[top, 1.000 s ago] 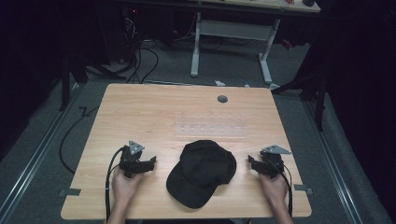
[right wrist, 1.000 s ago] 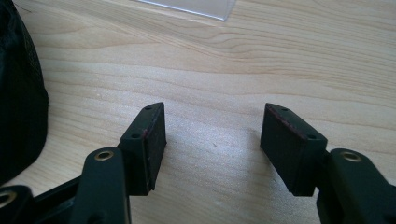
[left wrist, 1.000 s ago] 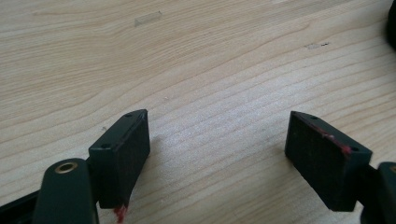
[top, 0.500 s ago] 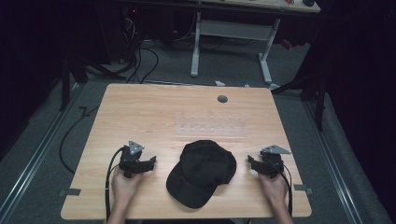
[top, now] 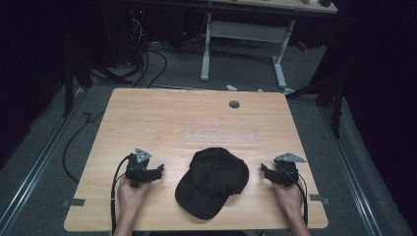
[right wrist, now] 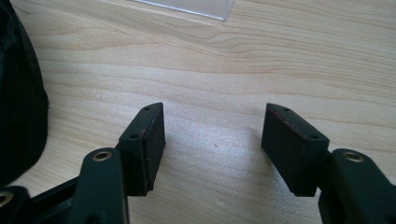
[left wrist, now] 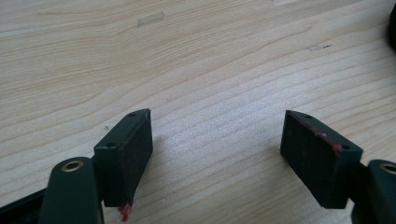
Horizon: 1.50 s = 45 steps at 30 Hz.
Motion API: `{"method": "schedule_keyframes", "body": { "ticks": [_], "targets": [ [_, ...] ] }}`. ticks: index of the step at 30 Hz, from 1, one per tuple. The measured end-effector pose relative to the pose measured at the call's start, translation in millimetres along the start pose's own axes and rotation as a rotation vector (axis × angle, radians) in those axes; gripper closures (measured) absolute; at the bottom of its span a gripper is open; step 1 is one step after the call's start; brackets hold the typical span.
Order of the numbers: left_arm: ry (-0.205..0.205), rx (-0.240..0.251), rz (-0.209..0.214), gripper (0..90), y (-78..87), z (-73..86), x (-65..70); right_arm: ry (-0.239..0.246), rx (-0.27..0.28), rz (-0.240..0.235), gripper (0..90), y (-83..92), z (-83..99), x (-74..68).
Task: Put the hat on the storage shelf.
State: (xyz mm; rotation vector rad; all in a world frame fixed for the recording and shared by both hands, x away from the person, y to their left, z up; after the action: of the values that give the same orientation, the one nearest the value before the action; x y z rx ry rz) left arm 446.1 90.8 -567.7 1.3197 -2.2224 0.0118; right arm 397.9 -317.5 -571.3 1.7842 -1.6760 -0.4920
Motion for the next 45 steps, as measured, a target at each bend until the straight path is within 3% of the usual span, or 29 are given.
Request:
{"method": "schedule_keyframes", "body": {
  "ticks": [8,13,18,32,45],
  "targets": [
    [-0.004,0.0,-0.002,24.7,-0.2,0.3,0.1,-0.022,-0.011,-0.02,45.4,7.3,-1.2,-0.7],
    [-0.004,0.0,-0.002,24.7,-0.2,0.3,0.1,-0.061,0.027,-0.076,48.1,21.6,-5.7,-3.9],
    [-0.003,0.001,-0.002,24.8,-0.2,0.2,0.1,-0.067,0.049,-0.115,48.6,31.4,-8.8,-12.5],
    [-0.001,0.002,-0.003,25.0,-0.3,0.1,0.0,-0.026,0.09,-0.21,49.1,51.0,-23.3,-41.2],
    [-0.001,0.002,-0.003,25.1,-0.3,0.1,0.0,0.019,0.053,-0.249,48.8,42.6,-24.1,-63.5]
  ]
}}
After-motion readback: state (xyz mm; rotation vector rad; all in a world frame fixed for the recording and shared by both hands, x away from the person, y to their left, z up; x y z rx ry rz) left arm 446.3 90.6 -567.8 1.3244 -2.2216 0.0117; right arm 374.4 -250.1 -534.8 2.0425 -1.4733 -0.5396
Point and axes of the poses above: each handheld gripper's, and its own axes: y roughly backward along the jaws, z roughly out of its underside, x roughly to its right, the point moved 6 cm from there along -y, roughly forward along the jaws, and after that the axes turned 11 degrees about z, right-handed, at the moved point
